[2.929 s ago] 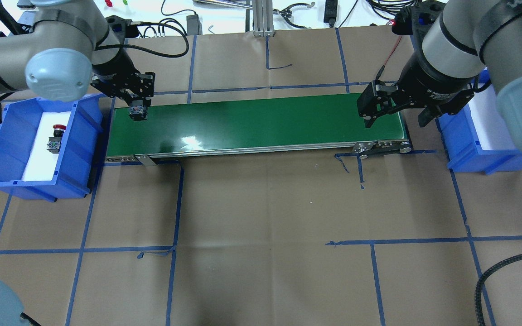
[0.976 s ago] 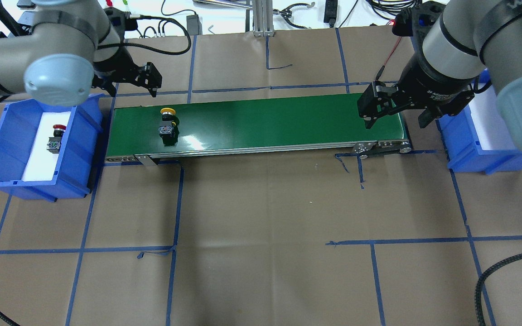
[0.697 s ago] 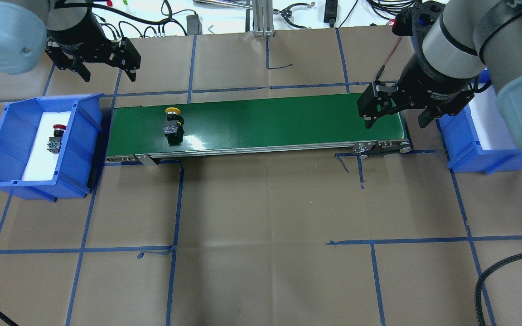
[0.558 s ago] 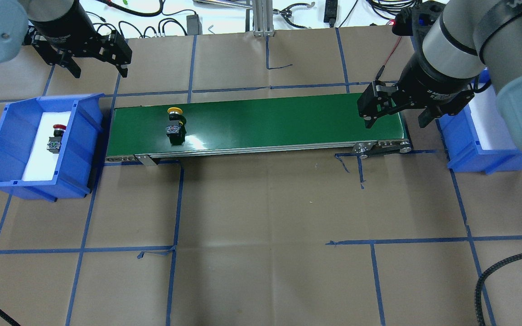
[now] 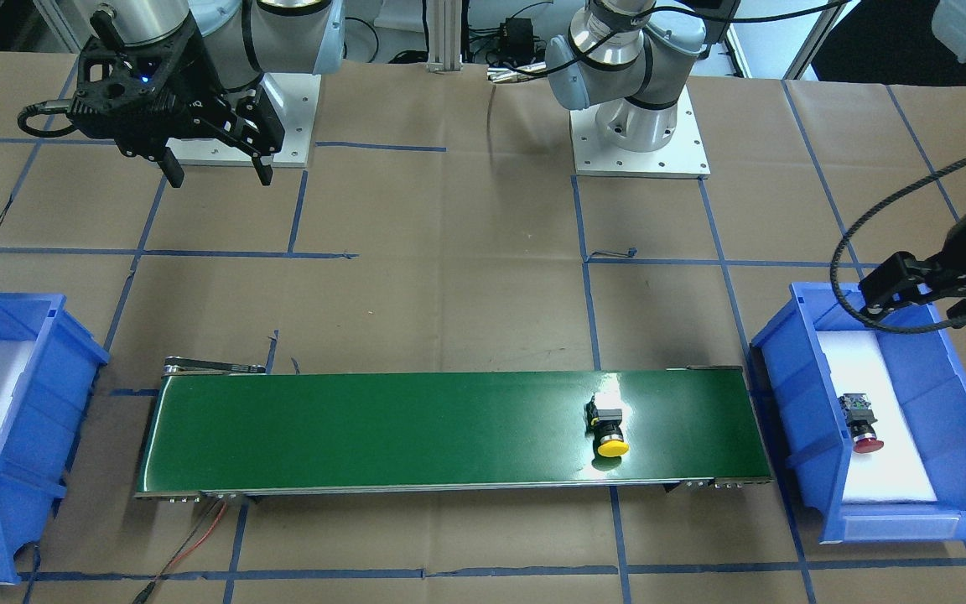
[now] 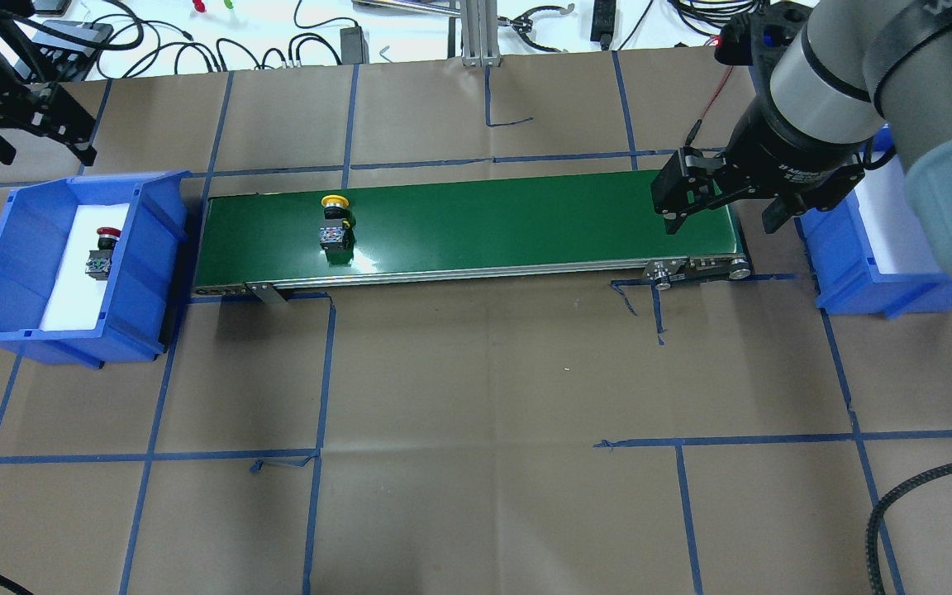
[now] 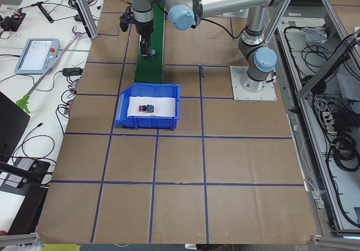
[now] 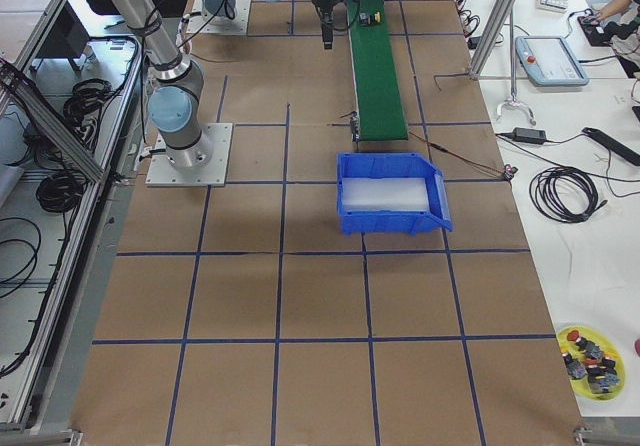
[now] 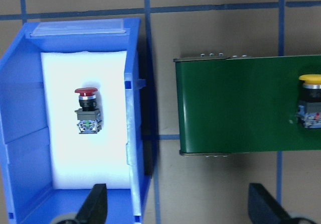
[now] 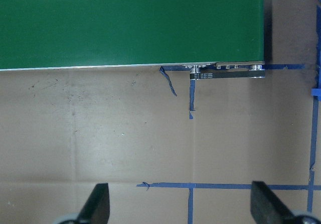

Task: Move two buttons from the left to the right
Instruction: 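Move the left gripper back over the red button in the bin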

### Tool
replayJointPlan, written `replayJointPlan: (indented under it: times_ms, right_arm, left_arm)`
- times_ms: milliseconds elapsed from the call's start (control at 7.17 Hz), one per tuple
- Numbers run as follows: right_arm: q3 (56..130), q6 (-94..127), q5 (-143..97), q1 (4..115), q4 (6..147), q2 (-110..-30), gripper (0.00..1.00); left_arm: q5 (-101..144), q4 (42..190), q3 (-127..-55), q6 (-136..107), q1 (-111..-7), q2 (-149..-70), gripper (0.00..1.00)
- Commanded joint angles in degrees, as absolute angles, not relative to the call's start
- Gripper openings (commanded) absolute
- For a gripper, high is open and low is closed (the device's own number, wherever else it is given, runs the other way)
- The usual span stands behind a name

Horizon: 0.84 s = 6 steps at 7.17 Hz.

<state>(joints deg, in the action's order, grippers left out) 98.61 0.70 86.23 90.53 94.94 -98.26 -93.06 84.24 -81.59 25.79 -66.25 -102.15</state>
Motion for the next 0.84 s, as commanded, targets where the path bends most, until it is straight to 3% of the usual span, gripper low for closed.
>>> replayJointPlan:
  times_ms: [0,697]
  right_arm:
    - [98.6,0.7,86.2,90.5,94.8,-98.3,1.00]
    - [98.7,0.7,86.0,90.4,94.9,-98.2,1.00]
  left_arm:
    - [-93.0,82.8,-81.1,31.8,-60.7,-103.3,1.00]
    - [-90.2,75.4,-83.0,32.2,-58.9,-110.6,1.00]
